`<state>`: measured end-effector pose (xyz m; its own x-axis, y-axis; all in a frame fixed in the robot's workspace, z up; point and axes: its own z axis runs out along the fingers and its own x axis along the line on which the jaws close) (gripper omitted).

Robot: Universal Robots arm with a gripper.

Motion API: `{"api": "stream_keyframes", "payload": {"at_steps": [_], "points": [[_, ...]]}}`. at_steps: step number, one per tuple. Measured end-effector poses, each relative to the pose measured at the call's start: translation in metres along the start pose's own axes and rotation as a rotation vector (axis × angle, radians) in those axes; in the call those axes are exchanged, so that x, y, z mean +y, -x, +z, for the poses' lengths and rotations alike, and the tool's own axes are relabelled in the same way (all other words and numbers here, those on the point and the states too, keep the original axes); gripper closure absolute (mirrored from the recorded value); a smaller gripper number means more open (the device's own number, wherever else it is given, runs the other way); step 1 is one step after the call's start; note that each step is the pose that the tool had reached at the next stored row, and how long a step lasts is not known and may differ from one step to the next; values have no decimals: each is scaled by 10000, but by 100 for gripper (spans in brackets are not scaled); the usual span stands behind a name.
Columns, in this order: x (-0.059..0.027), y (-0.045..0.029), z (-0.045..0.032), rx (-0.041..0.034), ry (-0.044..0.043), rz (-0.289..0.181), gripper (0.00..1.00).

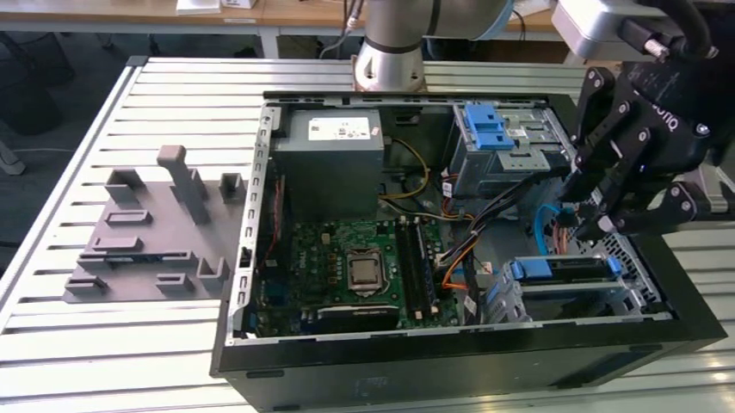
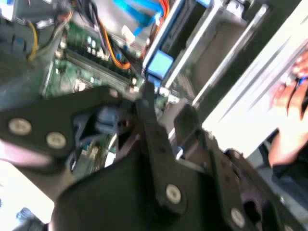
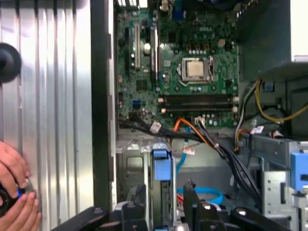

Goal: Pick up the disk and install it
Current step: 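Insert the disk into the insertion slot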

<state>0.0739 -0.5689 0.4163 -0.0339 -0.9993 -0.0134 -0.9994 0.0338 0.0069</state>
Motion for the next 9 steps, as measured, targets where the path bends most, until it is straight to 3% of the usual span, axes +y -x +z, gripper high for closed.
{"api": "stream_keyframes", "payload": {"at_steps": [5, 9], "points": [[0, -1, 88, 7, 0, -6, 58], [-1, -2, 159, 12, 1, -53, 76]]}}
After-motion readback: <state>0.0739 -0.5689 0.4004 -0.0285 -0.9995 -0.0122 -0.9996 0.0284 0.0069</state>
